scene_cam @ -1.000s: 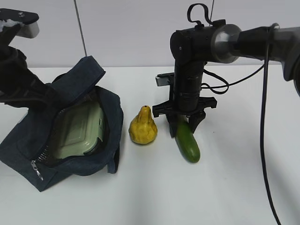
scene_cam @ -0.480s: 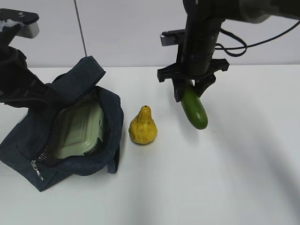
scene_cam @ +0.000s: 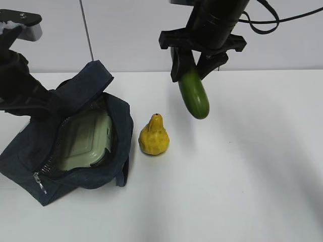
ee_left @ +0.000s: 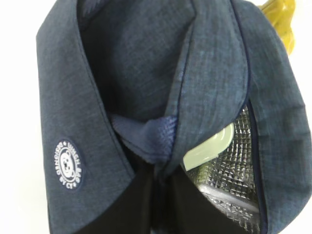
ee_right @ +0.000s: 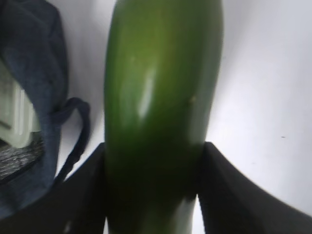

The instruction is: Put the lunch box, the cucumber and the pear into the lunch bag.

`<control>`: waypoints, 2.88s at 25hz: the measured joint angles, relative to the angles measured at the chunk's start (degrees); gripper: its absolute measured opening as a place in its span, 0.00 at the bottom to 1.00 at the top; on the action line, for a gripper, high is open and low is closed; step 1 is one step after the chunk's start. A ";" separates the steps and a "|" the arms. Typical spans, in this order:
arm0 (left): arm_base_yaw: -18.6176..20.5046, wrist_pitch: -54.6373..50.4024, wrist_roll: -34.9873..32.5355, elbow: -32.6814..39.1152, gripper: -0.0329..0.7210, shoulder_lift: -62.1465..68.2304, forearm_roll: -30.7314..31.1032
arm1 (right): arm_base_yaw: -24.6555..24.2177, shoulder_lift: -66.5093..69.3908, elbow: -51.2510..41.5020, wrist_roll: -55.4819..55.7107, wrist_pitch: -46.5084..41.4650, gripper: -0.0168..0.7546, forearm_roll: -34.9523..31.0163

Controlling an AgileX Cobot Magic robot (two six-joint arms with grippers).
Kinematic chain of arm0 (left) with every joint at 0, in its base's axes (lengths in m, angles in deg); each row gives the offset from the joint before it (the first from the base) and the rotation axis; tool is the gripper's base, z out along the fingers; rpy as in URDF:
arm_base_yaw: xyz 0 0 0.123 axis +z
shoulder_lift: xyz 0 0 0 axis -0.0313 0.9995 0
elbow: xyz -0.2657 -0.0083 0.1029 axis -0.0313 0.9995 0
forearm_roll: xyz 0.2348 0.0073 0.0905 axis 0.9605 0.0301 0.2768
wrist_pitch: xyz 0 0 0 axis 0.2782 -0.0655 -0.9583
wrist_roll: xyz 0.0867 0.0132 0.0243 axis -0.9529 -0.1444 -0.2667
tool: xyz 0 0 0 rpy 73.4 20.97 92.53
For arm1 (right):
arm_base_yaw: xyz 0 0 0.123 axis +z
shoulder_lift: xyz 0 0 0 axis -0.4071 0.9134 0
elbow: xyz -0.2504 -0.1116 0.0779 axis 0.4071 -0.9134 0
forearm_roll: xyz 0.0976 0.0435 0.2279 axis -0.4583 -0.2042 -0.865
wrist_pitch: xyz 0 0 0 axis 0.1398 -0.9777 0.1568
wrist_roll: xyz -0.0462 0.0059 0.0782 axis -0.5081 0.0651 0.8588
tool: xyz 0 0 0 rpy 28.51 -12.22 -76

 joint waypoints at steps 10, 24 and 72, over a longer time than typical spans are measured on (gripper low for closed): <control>0.00 0.57 0.24 0.00 0.04 0.00 0.00 | 0.00 -0.13 -0.10 -6.11 -0.12 0.51 -14.93; 0.00 2.69 0.60 0.00 0.04 0.00 -1.10 | 1.17 -0.13 -6.84 -16.91 0.09 0.51 -31.89; 0.00 5.51 0.60 0.00 0.04 0.00 -3.62 | 6.08 12.55 -6.88 -29.11 16.23 0.59 -52.28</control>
